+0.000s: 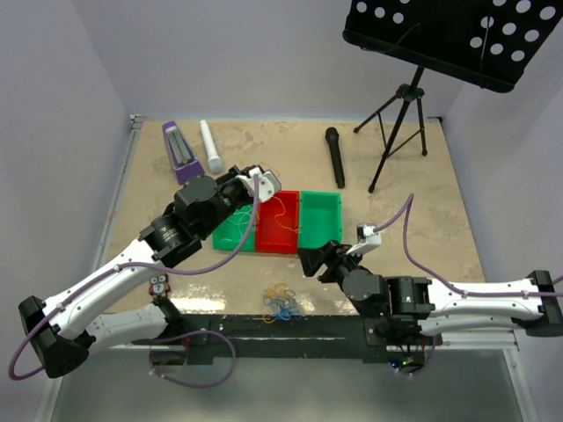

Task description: Untangle the cables

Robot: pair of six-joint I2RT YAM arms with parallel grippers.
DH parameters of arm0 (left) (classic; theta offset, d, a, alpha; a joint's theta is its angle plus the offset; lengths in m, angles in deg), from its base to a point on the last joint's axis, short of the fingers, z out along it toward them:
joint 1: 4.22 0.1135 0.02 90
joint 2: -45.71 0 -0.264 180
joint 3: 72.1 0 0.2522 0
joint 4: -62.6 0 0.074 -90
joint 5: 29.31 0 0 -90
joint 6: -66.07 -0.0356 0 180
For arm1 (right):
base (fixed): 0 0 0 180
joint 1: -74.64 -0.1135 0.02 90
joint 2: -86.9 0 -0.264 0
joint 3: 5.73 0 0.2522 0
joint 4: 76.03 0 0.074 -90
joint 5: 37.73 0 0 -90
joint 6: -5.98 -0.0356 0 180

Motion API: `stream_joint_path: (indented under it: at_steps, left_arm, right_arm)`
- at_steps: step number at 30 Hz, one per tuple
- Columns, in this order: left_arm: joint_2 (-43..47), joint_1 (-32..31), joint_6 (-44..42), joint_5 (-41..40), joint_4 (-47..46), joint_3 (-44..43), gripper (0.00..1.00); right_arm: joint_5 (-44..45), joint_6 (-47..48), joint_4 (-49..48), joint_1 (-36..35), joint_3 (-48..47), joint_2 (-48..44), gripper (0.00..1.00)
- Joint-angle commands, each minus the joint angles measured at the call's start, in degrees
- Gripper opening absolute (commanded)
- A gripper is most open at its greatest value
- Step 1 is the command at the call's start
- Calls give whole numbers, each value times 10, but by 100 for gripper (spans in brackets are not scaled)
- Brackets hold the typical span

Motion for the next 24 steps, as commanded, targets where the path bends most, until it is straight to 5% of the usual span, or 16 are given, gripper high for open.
stream_joint_path:
  at_steps: [1,15,24]
  left_arm:
    - [9,1,-27,-65,-44,8,0]
    - [-5,3,-43,-87,-89,22,0]
    - [-37,1,0,-4,-65,32,0]
  right_arm:
    - [20,-24,10,3,-20,7,70]
    - [16,-36,20,4,-10,-4,70]
    - [17,-28,6,5,-12,1,70]
